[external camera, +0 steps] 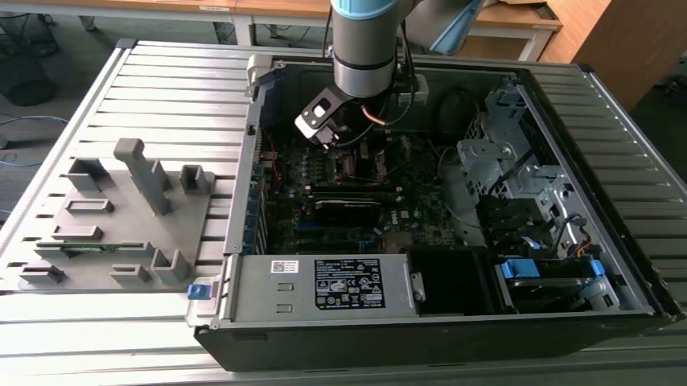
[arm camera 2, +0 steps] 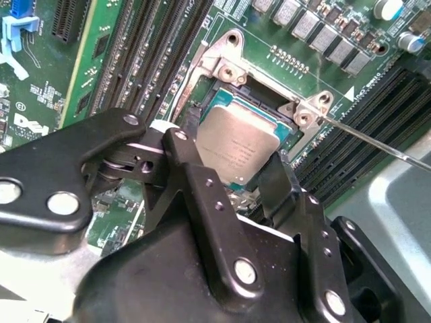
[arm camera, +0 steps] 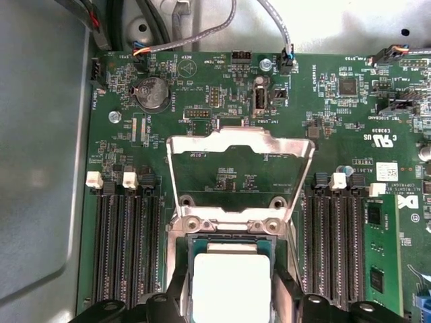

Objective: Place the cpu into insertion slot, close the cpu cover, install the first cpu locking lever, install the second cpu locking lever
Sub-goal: 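Place the cpu into insertion slot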

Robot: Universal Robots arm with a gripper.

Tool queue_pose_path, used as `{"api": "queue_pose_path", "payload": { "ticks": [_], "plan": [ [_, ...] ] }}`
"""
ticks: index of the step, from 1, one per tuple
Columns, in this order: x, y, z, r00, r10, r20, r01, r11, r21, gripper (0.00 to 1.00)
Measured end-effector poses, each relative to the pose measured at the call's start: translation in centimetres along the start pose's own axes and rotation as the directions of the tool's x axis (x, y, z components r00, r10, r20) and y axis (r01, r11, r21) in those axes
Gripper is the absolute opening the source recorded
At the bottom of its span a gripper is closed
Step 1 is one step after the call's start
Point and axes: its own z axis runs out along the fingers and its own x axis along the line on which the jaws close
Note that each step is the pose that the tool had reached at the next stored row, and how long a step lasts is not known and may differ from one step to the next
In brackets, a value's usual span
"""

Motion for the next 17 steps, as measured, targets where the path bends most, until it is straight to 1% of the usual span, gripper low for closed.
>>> {"api": "queue_pose_path", "payload": {
  "ticks": [3,7,8,15,16,17],
  "plan": [
    [0.01,0.04,-0.47,1.0000,0.000,0.0001,0.000,1.0000,0.0000,0.61],
    [0.03,0.12,-1.45,1.0000,0.000,-0.0001,0.000,1.0000,-0.0001,0.61],
    [0.03,0.13,-1.60,1.0000,0.000,0.0001,0.000,1.0000,0.0000,0.61],
    [0.03,0.14,-1.64,1.0000,0.000,0.0000,0.000,1.0000,0.0000,0.61],
    [0.03,0.14,-1.65,1.0000,0.000,-0.0001,0.000,1.0000,-0.0001,0.46],
    [0.03,0.14,-1.65,1.0000,0.000,-0.0001,0.000,1.0000,0.0000,0.41]
  ]
}}
